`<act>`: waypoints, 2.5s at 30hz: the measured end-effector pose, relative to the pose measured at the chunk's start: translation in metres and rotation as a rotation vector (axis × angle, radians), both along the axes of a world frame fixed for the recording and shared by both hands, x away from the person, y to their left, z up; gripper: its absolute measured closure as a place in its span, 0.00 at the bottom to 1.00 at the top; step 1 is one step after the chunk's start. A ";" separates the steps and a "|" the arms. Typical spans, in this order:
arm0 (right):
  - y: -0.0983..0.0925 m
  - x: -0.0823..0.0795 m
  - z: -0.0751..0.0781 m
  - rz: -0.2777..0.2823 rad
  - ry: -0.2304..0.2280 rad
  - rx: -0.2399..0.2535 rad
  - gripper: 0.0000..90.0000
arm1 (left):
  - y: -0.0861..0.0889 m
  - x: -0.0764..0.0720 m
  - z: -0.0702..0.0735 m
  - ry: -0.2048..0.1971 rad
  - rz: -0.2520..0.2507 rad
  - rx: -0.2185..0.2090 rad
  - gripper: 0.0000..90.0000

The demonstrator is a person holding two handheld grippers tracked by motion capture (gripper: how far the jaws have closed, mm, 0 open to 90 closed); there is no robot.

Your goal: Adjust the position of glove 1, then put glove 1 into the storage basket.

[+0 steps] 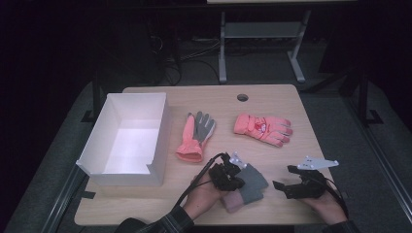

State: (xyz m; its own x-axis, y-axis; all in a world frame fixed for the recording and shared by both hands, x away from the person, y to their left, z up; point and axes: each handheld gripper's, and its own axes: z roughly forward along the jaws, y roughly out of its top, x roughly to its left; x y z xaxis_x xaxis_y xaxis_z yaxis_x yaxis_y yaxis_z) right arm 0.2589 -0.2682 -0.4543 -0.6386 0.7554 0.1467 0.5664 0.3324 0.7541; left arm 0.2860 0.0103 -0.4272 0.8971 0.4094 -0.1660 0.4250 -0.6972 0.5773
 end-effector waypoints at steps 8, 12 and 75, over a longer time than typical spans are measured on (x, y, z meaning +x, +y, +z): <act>0.000 0.000 0.000 0.006 -0.006 -0.003 0.15 | 0.006 0.009 0.000 -0.021 -0.008 -0.041 0.38; 0.002 0.000 0.000 0.008 -0.003 -0.006 0.15 | 0.007 0.013 -0.009 -0.029 0.012 -0.052 0.25; 0.008 0.001 -0.003 -0.002 -0.023 -0.046 0.15 | 0.027 0.026 0.023 0.103 -0.061 -0.085 0.74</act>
